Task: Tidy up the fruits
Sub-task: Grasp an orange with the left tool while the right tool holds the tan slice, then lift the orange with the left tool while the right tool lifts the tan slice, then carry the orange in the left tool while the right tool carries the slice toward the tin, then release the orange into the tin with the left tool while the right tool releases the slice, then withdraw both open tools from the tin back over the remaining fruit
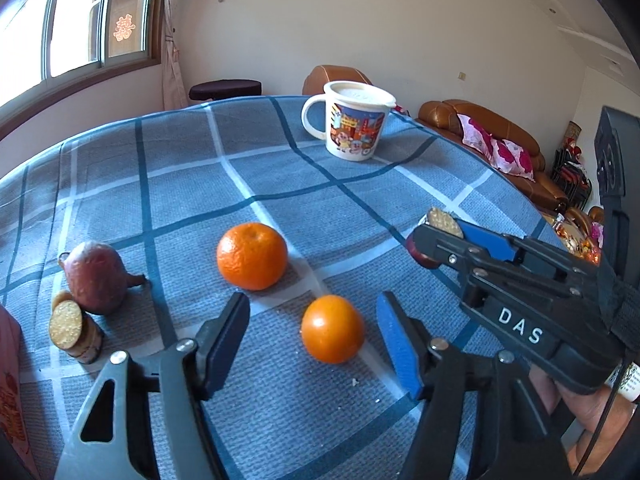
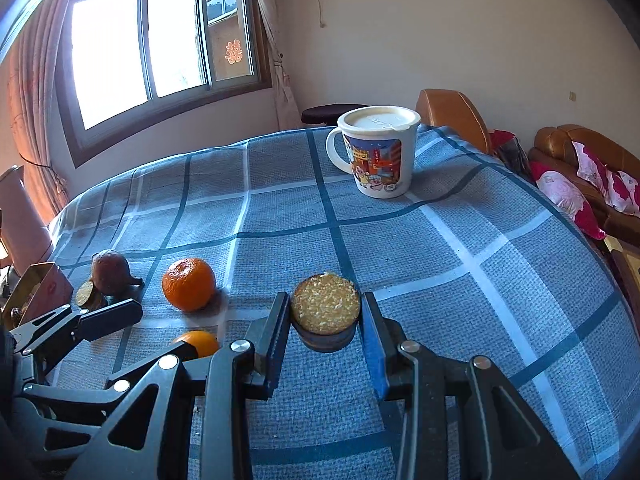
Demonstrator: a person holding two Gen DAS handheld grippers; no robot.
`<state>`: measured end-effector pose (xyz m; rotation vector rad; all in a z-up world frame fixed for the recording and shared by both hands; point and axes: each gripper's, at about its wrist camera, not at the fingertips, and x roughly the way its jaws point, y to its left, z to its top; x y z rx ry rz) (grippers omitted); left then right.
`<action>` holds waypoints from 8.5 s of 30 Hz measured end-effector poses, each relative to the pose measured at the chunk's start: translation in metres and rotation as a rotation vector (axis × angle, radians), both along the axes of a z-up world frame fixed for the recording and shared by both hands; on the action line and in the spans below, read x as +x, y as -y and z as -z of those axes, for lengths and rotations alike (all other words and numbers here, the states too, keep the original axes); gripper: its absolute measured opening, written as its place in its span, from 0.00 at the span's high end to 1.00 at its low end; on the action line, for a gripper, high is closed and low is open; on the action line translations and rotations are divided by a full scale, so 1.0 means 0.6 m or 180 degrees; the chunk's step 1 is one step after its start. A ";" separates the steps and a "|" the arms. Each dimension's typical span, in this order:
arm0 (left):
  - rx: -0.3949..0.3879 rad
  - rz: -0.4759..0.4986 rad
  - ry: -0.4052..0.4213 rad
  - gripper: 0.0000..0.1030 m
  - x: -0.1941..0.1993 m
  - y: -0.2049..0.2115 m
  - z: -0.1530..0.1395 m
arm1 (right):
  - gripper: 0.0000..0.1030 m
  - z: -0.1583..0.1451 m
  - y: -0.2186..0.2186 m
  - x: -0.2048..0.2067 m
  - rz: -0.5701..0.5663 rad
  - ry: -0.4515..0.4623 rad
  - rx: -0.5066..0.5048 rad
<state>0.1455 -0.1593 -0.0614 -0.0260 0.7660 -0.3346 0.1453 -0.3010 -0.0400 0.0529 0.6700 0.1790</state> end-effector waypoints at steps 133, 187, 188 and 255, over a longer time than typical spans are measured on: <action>-0.0009 -0.0513 0.1113 0.64 -0.117 -0.093 -0.060 | 0.64 -0.053 -0.052 -0.125 -0.0701 0.1251 0.0017; 0.0096 -0.1209 0.1128 0.64 -0.186 -0.308 -0.056 | 0.64 -0.047 -0.298 -0.151 -0.1665 0.1138 -0.0101; 0.0113 -0.1223 0.1134 0.64 -0.188 -0.310 -0.056 | 0.64 -0.048 -0.303 -0.153 -0.1688 0.1141 -0.0103; 0.0207 -0.1926 0.0860 0.24 -0.227 -0.481 -0.065 | 0.34 -0.020 -0.493 -0.167 -0.2574 0.0614 -0.0189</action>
